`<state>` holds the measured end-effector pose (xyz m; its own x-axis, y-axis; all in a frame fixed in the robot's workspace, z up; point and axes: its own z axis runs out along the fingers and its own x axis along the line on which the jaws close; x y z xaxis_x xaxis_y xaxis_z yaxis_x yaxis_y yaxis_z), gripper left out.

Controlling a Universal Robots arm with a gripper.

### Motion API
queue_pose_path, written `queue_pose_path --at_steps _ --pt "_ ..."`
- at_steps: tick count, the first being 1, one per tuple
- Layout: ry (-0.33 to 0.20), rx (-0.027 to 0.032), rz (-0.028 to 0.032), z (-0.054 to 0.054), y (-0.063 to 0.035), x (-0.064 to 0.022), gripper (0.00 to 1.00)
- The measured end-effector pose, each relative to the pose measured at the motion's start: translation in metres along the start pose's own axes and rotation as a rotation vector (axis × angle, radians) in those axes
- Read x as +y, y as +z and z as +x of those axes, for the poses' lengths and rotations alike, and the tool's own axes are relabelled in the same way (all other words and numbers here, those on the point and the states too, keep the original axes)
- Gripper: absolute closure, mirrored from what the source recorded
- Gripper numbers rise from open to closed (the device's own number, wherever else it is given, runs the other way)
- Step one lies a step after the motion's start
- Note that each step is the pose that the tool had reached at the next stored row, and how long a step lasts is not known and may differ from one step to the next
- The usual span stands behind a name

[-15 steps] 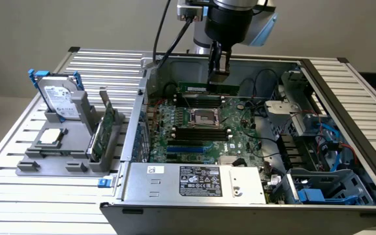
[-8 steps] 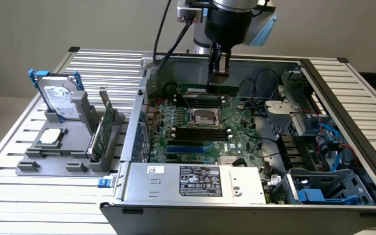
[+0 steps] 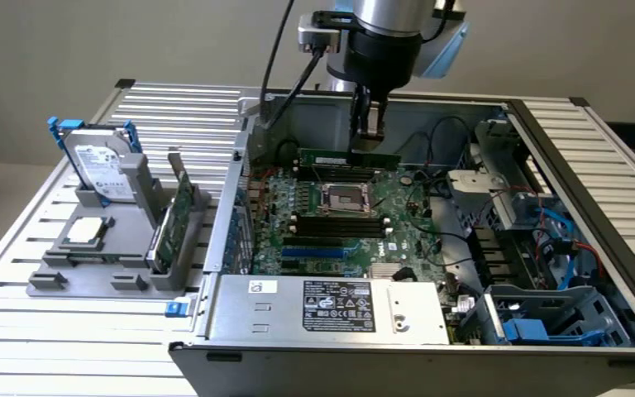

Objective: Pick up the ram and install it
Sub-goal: 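Insert the ram into the slot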

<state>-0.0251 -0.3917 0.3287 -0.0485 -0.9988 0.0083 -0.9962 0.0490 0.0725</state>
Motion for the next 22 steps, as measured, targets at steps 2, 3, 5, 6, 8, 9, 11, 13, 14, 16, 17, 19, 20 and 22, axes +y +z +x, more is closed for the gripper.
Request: queue_pose_path --at_steps 2,3,5,6,8,9,11,13,14,16,17,19,20,22 --pt "0.000 0.0001 0.0000 0.000 0.0037 -0.0002 0.86" --pt "0.000 0.0001 0.0000 0.000 0.0055 -0.0004 0.86" --pt "0.000 -0.0001 0.0000 0.001 0.0092 -0.0008 0.86" --pt "0.000 0.0000 0.0000 0.002 0.0110 -0.0009 0.86" --pt "0.000 0.0002 -0.0001 0.004 0.0145 -0.0013 0.86" --pt "0.000 0.0001 0.0000 0.006 0.0163 -0.0015 0.86" --pt "0.000 0.0001 0.0000 0.008 0.0201 -0.0019 0.86" --pt "0.000 0.0002 -0.0001 0.010 0.0237 -0.0023 0.86" --pt "0.000 0.0001 -0.0001 0.012 0.0255 -0.0024 0.86" --pt "0.000 0.0000 0.0000 0.014 0.0291 -0.0028 0.86" --pt "0.000 0.0001 0.0000 0.015 0.0309 -0.0030 0.86" --pt "0.000 0.0001 0.0000 0.017 0.0346 -0.0034 0.86" --pt "0.000 -0.0001 0.0000 0.018 0.0364 -0.0036 0.86" --pt "0.000 0.0001 0.0000 0.020 0.0400 -0.0039 0.86"
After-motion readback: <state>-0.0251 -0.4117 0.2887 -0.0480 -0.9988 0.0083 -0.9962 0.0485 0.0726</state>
